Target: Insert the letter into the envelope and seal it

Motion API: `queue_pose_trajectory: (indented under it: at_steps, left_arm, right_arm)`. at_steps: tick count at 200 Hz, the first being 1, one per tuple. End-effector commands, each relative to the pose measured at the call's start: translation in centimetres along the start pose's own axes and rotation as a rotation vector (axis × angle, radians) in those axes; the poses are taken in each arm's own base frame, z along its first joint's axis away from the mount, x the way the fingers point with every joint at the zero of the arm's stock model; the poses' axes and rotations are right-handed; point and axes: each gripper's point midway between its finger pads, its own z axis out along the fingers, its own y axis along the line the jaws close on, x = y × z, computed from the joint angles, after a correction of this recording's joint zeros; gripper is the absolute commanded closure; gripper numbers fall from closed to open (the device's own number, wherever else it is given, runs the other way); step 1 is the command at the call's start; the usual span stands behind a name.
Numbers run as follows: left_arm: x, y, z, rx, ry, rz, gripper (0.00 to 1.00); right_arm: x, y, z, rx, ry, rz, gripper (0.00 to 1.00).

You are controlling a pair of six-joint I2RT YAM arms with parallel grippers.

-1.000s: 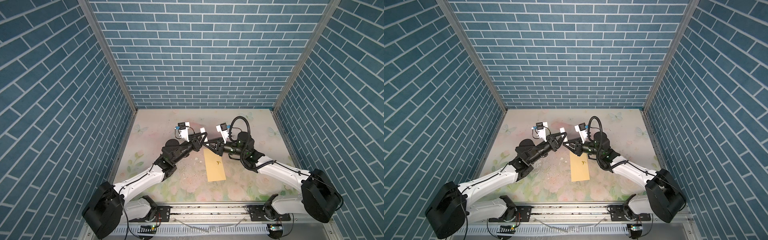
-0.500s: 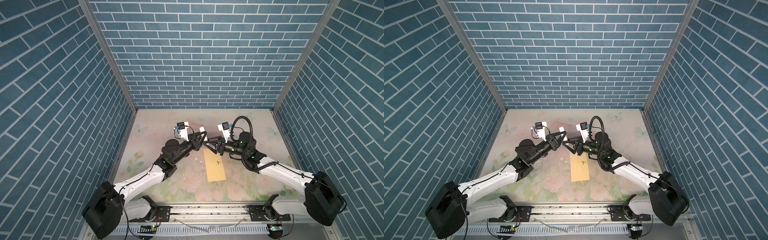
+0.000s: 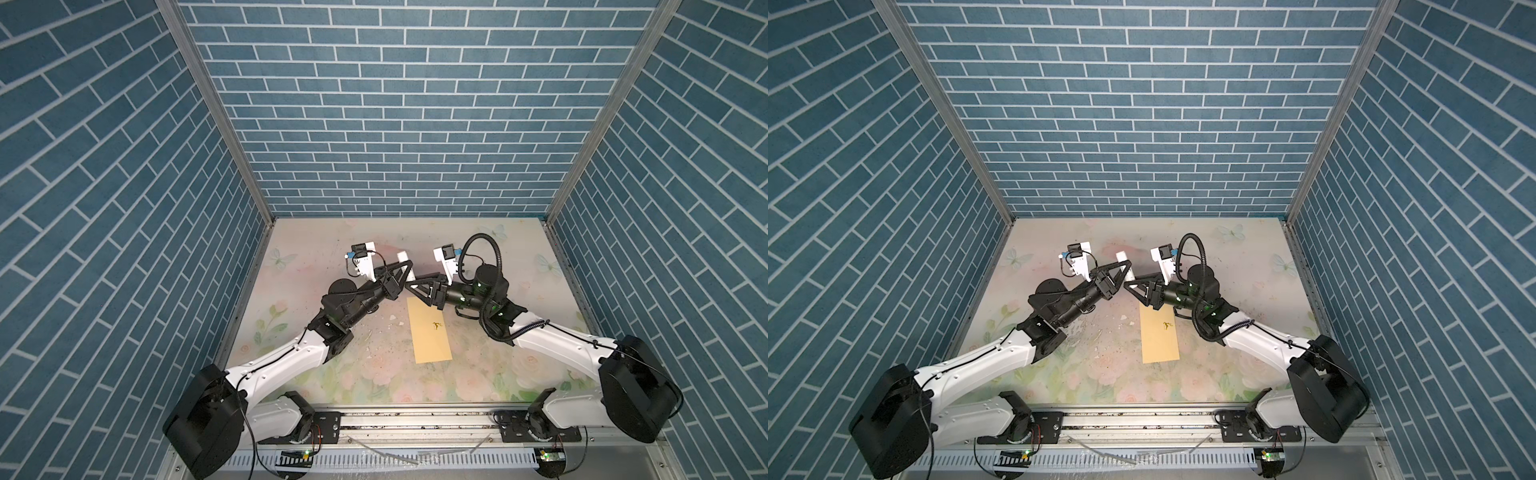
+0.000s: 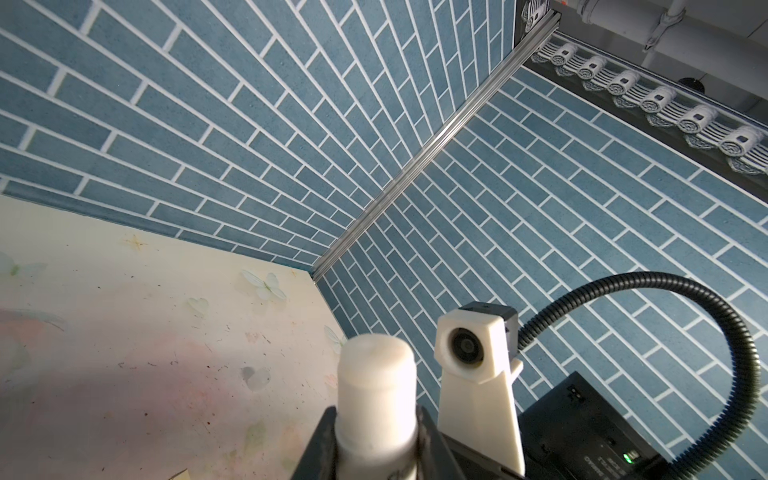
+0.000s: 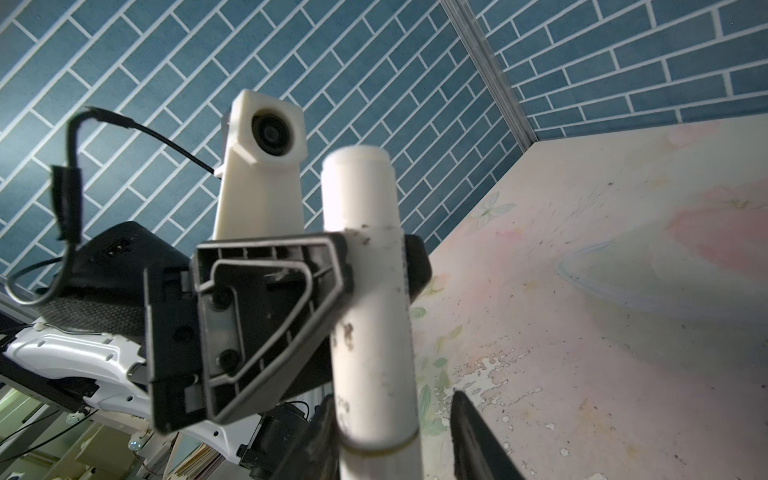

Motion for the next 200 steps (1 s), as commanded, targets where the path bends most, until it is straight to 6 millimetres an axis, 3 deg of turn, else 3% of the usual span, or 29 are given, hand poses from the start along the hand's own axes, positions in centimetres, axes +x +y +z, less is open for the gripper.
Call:
queue_pose_trajectory:
  at_steps: [1,47,77,128,171,200]
  left_arm:
    - [-1.2,-1.5,-0.3,0.042,-0.041,0.013,1.00]
    - [-0.8,-0.8,-0.3,0.024,-0.029,0.020,1.00]
    - [-0.4,0.1,-0.4,-0.013,-0.020,0.047,1.00]
    - [0.6,1.8,-0.2,-0.103,0.004,0.091,1.00]
    - [1.0,2.7,0.1,-0.159,0.010,0.105,1.00]
    - [1.3,2.9,0.4,-0.162,0.013,0.102,1.00]
  right_arm:
    - [0.1,0.5,0.1,-0.030,-0.010,0.005,0.65]
    - [-0.1,0.4,-0.2,-0.007,-0.024,-0.001,0.88]
    - [-0.4,-1.2,-0.7,0.123,-0.018,-0.022,1.00]
    - [-2.1,-5.6,-3.7,0.606,-0.003,-0.157,1.00]
    - [-3.8,-6.4,-4.0,0.906,0.002,-0.340,1.00]
    - [-4.2,-6.0,-3.1,0.997,0.005,-0.447,1.00]
